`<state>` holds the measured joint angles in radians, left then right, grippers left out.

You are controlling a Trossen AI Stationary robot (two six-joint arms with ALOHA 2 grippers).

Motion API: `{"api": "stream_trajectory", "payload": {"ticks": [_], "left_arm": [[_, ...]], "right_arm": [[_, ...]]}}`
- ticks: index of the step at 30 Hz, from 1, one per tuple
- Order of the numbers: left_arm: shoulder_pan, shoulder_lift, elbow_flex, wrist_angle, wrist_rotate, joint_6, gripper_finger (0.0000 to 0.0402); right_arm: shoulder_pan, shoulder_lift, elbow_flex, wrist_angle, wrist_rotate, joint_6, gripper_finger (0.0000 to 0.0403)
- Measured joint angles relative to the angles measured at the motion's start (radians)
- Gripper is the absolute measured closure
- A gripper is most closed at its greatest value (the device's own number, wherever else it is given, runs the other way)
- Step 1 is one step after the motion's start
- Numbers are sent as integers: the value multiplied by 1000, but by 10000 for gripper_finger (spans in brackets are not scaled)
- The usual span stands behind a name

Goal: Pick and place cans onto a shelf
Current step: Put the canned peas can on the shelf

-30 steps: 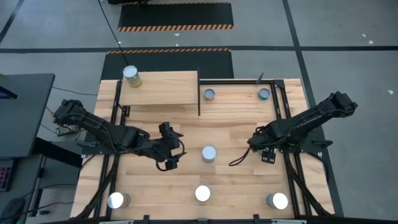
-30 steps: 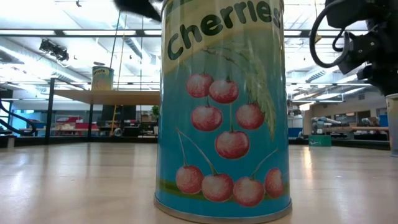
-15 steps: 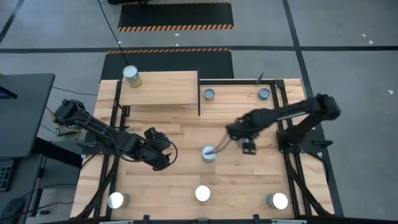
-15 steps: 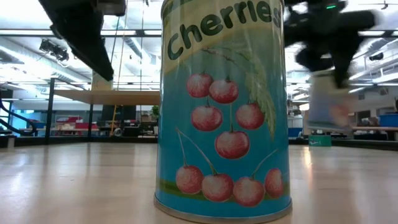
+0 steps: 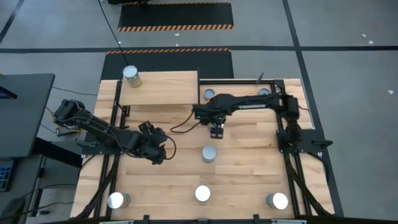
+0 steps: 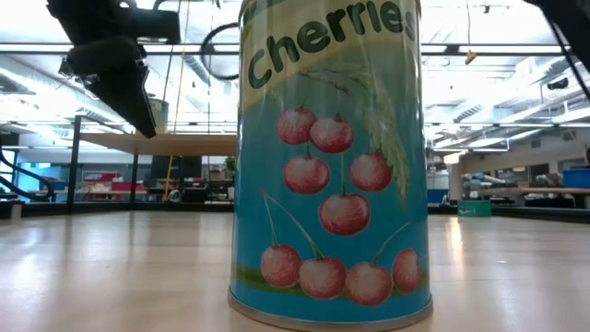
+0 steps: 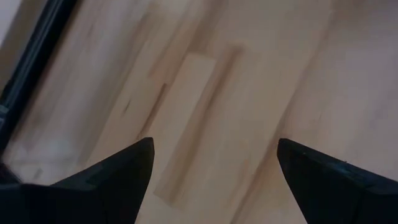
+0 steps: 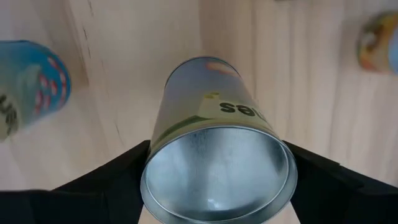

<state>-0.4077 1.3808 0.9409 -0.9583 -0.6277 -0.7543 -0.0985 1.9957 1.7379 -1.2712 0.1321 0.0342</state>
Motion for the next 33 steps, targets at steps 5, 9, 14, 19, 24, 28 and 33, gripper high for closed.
{"api": "stream_trajectory", "payload": {"ticks": [5, 9, 14, 19, 24, 28, 33], "left_arm": [[4, 0, 0, -7, -17, 14, 54], [0, 0, 0, -43, -19, 32, 54], [0, -15, 0, -78, -8, 32, 54], [0, -58, 0, -84, -8, 33, 54], [0, -99, 0, -83, -8, 33, 54], [-1, -122, 0, -86, -14, 33, 54], [-2, -133, 0, -86, -31, 37, 54]], "right_arm": [[24, 93, 43, 4, -4, -38, 79], [33, 118, 61, 32, -16, -57, 78], [32, 124, 61, 54, -79, -69, 64], [33, 111, 53, 88, -107, -64, 48], [34, 97, 55, 93, -141, -57, 48], [36, 96, 55, 119, -144, -78, 52], [37, 96, 55, 137, -187, -115, 50]]}}
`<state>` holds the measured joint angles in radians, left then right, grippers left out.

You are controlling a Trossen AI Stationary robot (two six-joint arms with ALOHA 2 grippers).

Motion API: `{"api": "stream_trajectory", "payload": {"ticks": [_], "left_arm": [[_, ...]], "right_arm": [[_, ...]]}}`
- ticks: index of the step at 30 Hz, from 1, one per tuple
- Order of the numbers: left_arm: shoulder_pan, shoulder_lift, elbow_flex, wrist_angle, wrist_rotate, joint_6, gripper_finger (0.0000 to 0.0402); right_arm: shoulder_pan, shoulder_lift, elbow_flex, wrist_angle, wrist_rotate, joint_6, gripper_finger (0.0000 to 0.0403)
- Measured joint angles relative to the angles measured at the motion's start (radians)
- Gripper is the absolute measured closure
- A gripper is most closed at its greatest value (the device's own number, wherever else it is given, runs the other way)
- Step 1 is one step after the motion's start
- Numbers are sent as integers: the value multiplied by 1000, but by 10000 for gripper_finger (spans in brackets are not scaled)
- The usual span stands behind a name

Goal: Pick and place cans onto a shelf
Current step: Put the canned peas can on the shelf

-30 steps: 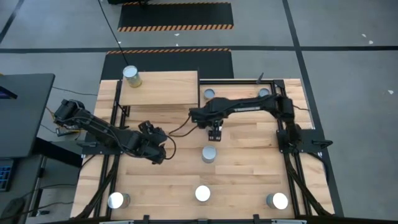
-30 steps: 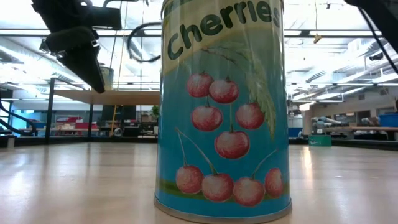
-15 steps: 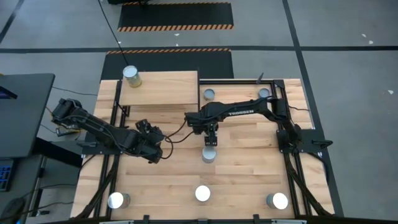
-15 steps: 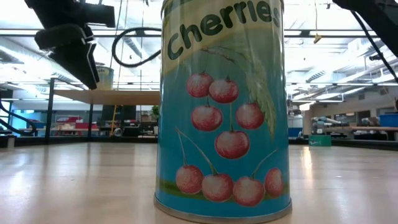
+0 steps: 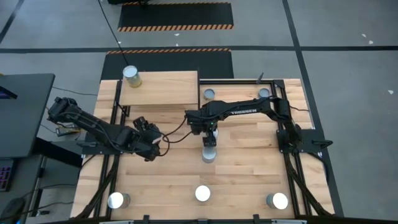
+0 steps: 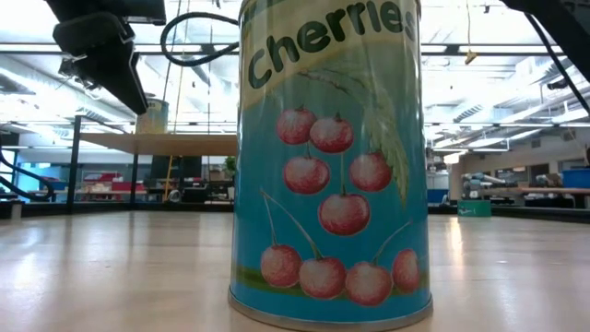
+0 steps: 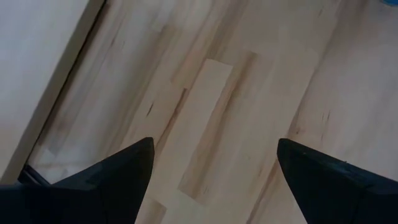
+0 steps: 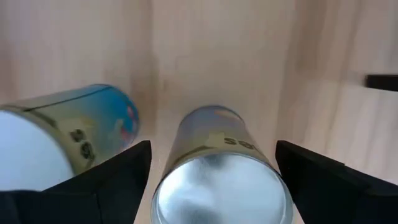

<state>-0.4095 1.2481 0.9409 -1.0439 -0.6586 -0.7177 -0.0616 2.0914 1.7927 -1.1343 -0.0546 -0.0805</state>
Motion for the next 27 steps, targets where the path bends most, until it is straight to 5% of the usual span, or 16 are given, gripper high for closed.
{"api": "stream_trajectory", "payload": {"ticks": [15, 21, 27], "left_arm": [[9, -65, 1, 67, -137, 60, 54], [14, -84, 1, 354, -176, 254, 54], [96, -68, 0, 719, -51, 540, 54]], "right_arm": [[2, -107, 1, -34, -30, 7, 16], [1, -268, -39, -136, 99, 5, 22], [-6, -481, -316, 12, 112, -21, 30]]}}
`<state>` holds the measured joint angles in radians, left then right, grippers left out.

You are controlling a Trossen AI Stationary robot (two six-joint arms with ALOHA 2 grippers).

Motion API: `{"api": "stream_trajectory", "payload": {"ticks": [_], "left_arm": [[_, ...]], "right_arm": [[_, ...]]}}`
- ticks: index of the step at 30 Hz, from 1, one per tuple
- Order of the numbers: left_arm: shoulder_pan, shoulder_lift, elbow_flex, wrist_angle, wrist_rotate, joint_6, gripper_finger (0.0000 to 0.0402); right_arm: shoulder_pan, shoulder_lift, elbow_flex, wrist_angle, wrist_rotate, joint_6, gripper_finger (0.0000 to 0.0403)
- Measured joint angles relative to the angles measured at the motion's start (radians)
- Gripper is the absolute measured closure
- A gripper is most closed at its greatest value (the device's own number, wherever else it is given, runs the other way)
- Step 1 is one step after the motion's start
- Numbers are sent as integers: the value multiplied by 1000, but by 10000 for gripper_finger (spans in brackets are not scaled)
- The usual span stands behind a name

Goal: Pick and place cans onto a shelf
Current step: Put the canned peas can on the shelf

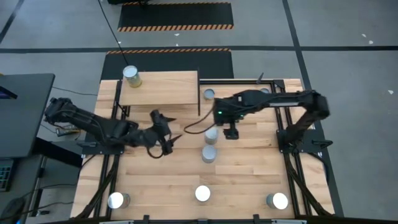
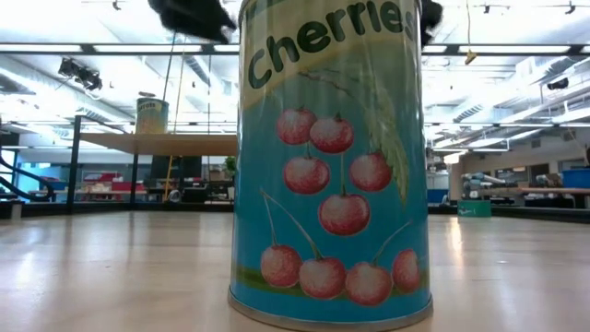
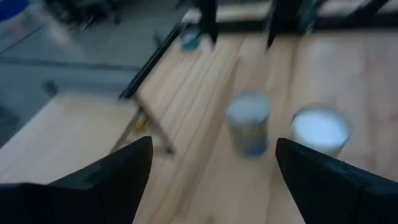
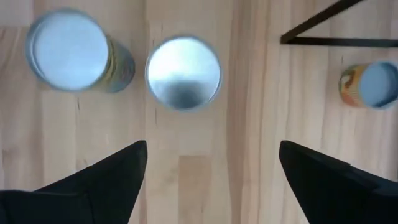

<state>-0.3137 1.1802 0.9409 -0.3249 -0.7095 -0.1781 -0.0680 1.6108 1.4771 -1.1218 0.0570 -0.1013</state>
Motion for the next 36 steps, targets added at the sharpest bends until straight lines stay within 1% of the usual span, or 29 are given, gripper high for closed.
{"api": "stream_trajectory", "payload": {"ticks": [2, 3, 6, 9, 13, 16, 19, 23, 28, 31, 36], "left_arm": [[60, 17, 2, 100, 101, 53, 54], [89, 27, 2, 125, 151, 73, 54], [177, 80, 1, 206, 250, 114, 54], [243, 153, 0, 274, 335, 140, 54], [301, 234, 0, 367, 430, 148, 54], [326, 265, 0, 370, 445, 149, 54], [335, 272, 0, 356, 456, 149, 54], [333, 294, 0, 353, 548, 125, 53], [342, 343, 2, 378, 633, 76, 49], [352, 395, 16, 373, 659, 60, 48], [350, 484, 65, 375, 662, 77, 48]], "right_arm": [[-8, -65, -122, 86, 0, -16, 30], [-15, -89, -181, 135, 1, -24, 31], [-38, -139, -347, 322, 4, -37, 31], [-57, -147, -471, 508, -1, -65, 31], [-65, -112, -555, 670, -2, -95, 31], [-64, -82, -576, 784, 7, -107, 31], [-55, -65, -579, 865, -8, -116, 31], [-41, -82, -579, 851, -3, -129, 32], [-32, -138, -579, 726, -1, -57, 35], [-31, -171, -579, 654, 0, -13, 35], [-31, -227, -579, 570, 6, 31, 35]]}}
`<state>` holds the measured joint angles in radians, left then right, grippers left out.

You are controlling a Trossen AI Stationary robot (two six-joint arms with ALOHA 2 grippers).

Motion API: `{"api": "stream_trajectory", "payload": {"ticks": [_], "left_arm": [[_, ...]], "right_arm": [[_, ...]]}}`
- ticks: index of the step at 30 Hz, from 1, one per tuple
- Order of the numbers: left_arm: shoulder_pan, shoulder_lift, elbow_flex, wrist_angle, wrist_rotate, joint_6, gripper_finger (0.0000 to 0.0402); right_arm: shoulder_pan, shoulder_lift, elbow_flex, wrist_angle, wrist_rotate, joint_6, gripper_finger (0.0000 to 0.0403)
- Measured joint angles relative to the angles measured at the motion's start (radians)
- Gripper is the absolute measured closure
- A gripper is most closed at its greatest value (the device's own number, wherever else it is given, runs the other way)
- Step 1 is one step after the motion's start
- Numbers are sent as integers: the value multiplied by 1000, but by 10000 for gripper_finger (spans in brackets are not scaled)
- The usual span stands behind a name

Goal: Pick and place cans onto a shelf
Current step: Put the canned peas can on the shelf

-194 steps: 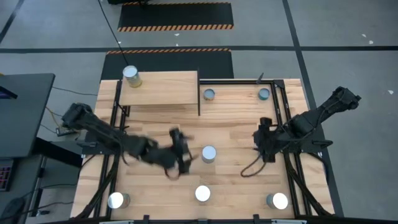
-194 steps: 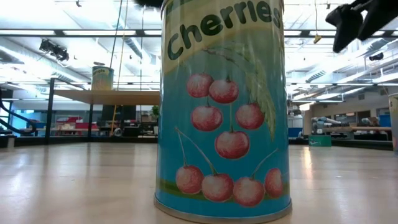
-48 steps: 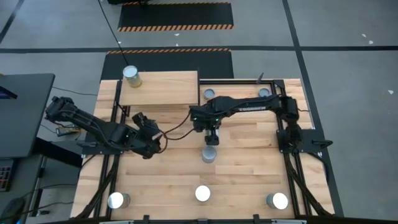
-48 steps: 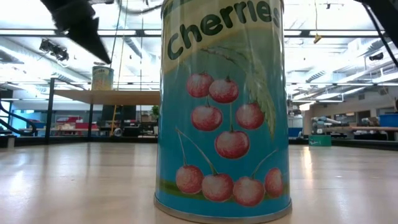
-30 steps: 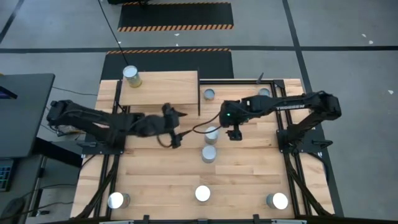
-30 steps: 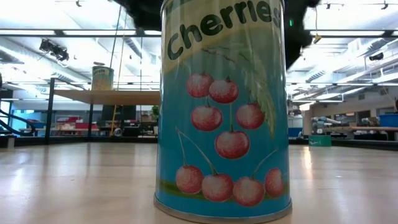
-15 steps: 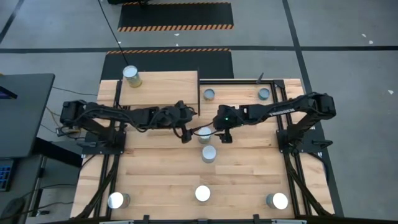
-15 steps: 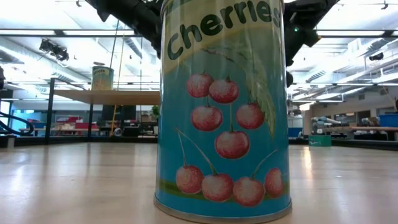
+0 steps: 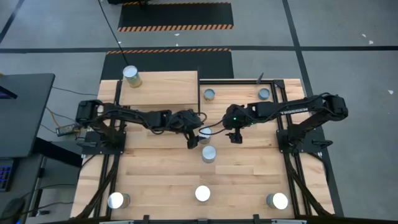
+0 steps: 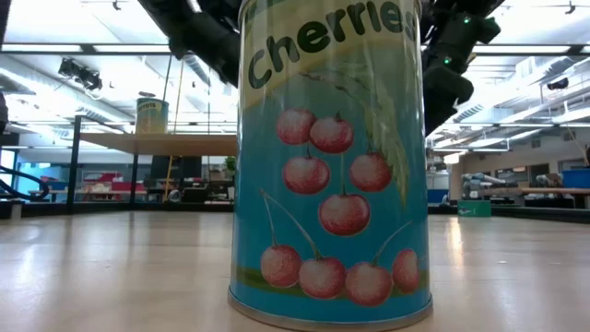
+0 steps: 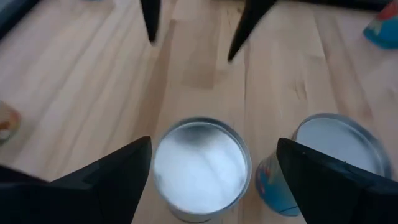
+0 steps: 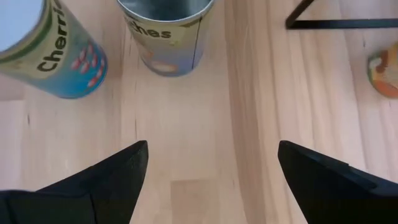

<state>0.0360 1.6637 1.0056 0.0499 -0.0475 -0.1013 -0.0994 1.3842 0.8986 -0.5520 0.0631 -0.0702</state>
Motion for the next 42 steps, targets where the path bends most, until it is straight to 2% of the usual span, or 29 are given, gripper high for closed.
{"api": "stream_trajectory", "payload": {"ticks": [6, 17, 26, 33, 42], "left_arm": [[-5, 56, 67, 3, 4, 1, 48], [0, 120, 69, 8, -53, 10, 48], [-1, 123, 69, -12, -26, 11, 48], [0, 123, 68, -71, -8, -44, 48], [-8, 130, 68, -57, -31, -9, 54]], "right_arm": [[0, -40, 0, -11, 0, 15, 35], [0, -41, -5, -28, -1, 23, 35], [0, -42, -6, -32, -3, 26, 35], [0, -42, -6, -33, -4, 26, 35], [0, -42, -6, -33, -4, 42, 35]]}}
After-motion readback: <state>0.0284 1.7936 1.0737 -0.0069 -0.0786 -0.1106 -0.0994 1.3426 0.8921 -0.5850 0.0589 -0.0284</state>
